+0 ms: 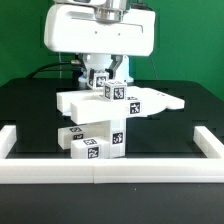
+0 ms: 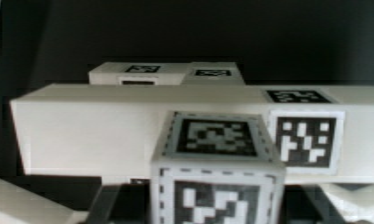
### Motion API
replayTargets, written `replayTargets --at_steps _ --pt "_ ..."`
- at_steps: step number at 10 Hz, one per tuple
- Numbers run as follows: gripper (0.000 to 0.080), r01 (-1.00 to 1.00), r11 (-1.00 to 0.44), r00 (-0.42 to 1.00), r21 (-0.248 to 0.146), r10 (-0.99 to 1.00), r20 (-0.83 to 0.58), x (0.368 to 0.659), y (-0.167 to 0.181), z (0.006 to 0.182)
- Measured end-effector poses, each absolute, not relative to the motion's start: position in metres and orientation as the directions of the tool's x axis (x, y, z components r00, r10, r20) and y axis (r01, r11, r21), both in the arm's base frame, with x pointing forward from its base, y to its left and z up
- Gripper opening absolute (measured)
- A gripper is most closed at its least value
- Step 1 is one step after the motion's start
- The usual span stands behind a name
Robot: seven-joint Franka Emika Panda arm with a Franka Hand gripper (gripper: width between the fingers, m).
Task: Assemble chair
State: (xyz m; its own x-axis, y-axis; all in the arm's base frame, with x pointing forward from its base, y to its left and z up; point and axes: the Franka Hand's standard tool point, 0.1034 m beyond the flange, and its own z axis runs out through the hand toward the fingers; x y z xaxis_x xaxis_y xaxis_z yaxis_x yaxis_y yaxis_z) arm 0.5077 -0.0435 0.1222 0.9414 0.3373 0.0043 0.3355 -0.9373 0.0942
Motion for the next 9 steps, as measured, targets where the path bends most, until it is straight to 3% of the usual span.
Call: replayTargets --at_steps 4,9 --pt "0.0291 0.059 -0.994 0.998 0.087 0.062 0.031 0.5077 -0.0432 0.122" --pt "0.0291 -0.248 -0.966 0.968 0.071 -0.244 0.056 0.5078 -0.0428 0.122"
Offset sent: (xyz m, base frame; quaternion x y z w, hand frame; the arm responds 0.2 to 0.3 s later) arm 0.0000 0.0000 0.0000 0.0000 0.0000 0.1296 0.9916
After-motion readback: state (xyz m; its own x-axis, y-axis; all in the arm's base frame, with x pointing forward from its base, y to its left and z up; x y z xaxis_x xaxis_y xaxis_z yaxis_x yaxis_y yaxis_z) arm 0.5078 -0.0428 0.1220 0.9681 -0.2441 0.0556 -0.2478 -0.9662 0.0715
